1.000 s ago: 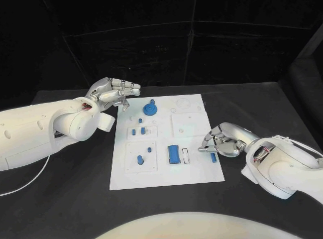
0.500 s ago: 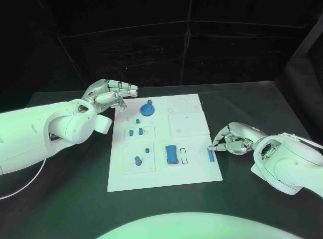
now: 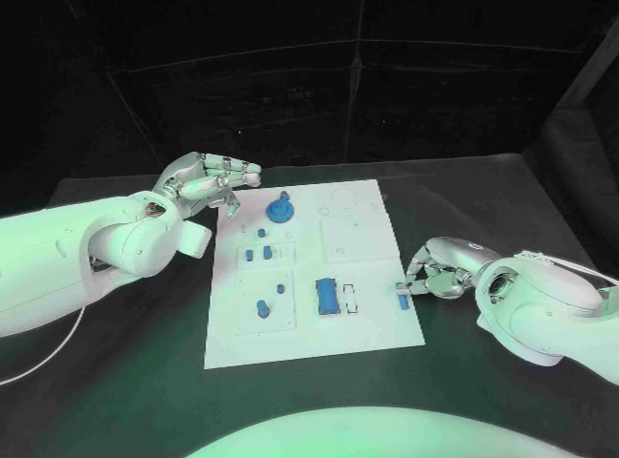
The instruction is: Assemble the parts on the task board
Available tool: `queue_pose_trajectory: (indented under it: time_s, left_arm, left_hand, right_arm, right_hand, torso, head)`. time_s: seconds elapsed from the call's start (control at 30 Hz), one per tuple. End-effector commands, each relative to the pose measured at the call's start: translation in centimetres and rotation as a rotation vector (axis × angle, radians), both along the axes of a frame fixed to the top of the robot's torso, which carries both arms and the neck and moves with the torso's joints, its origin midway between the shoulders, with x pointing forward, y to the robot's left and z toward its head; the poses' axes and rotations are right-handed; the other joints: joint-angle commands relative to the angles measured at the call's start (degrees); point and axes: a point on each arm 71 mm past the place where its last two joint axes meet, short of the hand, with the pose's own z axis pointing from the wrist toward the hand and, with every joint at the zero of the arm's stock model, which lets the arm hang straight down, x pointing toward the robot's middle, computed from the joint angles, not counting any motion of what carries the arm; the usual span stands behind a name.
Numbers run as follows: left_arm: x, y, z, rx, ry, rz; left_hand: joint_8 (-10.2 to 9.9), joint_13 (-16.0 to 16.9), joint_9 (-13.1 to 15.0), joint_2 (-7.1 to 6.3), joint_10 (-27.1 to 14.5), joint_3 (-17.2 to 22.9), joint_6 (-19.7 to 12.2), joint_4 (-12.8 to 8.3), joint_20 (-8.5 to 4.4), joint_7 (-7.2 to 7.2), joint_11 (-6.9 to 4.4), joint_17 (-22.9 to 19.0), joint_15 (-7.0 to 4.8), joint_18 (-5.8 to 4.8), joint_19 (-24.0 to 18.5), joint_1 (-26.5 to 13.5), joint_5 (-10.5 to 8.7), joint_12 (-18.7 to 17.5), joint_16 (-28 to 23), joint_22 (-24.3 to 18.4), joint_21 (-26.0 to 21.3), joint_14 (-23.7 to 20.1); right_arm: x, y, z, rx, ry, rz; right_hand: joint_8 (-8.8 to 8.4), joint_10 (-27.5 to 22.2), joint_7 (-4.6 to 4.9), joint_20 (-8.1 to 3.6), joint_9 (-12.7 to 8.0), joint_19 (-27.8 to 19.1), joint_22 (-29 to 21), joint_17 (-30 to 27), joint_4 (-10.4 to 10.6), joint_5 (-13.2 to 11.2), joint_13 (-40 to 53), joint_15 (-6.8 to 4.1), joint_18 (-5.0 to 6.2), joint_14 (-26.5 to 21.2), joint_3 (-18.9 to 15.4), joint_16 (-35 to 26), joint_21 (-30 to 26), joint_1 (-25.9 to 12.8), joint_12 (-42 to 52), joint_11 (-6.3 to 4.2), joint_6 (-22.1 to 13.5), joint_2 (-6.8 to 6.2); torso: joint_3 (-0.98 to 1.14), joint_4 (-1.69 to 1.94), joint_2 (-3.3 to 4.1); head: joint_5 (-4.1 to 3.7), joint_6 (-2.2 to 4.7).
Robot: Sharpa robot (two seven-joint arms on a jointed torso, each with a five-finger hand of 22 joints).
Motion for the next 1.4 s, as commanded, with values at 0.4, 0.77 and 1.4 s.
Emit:
queue_pose_trajectory:
  time_s: [0.4, 0.77, 1.4]
  left_arm:
    - [0.1, 0.0, 0.1, -0.006, -0.006, -0.002]
    - [0.1, 0.1, 0.1, -0.005, -0.005, -0.002]
    - [0.1, 0.0, 0.1, -0.007, -0.004, -0.007]
  left_hand:
    - [0.20, 0.05, -0.07, 0.46, -0.30, -0.28, -0.53, 0.06, -0.04, 0.05, -0.07, -0.05, -0.02, 1.06, -0.31, -0.03, 0.12, 0.36, -0.20, -0.05, -0.26, -0.53]
    - [0.20, 0.05, -0.07, 0.46, -0.30, -0.28, -0.53, 0.06, -0.04, 0.05, -0.07, -0.05, -0.02, 1.06, -0.31, -0.03, 0.12, 0.36, -0.20, -0.05, -0.26, -0.53]
    - [0.25, 0.10, -0.08, 0.50, -0.37, -0.38, -0.55, 0.12, -0.04, 0.05, -0.06, -0.15, -0.02, 1.07, -0.32, -0.08, 0.12, 0.47, -0.21, -0.13, -0.37, -0.56]
  right_arm:
    - [-0.1, 1.3, -0.6, -0.086, -0.002, 0.083]
    - [0.1, 2.7, -1.3, -0.178, -0.015, 0.162]
    - [-0.2, 4.1, -0.7, -0.103, -0.074, 0.163]
  right_hand:
    - [0.37, 0.32, -0.03, -0.35, 0.65, 0.06, 0.06, 5.05, -1.44, -0.33, 0.27, -0.34, -0.33, 3.83, -0.42, 0.17, 0.21, 2.66, 0.34, -0.42, 0.43, -0.91]
    - [-0.18, -0.49, 0.24, -0.35, 0.99, -0.25, -0.55, 4.93, -4.75, 1.16, -0.11, -0.27, -0.21, 3.77, 0.92, -0.05, -0.29, 7.91, -0.44, -0.28, -0.61, -0.56]
    - [-1.60, -1.03, 0.09, -0.67, 0.59, -0.18, -0.63, 5.09, -5.72, 14.05, -0.37, -0.50, -0.18, 3.80, 5.54, -0.18, -0.49, 10.95, -1.22, -0.56, -0.22, 1.20]
  torso:
    - [-0.08, 0.10, -0.02]
    - [-0.08, 0.13, -0.03]
    - [-0.07, 0.10, -0.06]
  head:
    - [-0.09, -0.11]
    - [0.08, -0.07]
    - [0.39, 0.04]
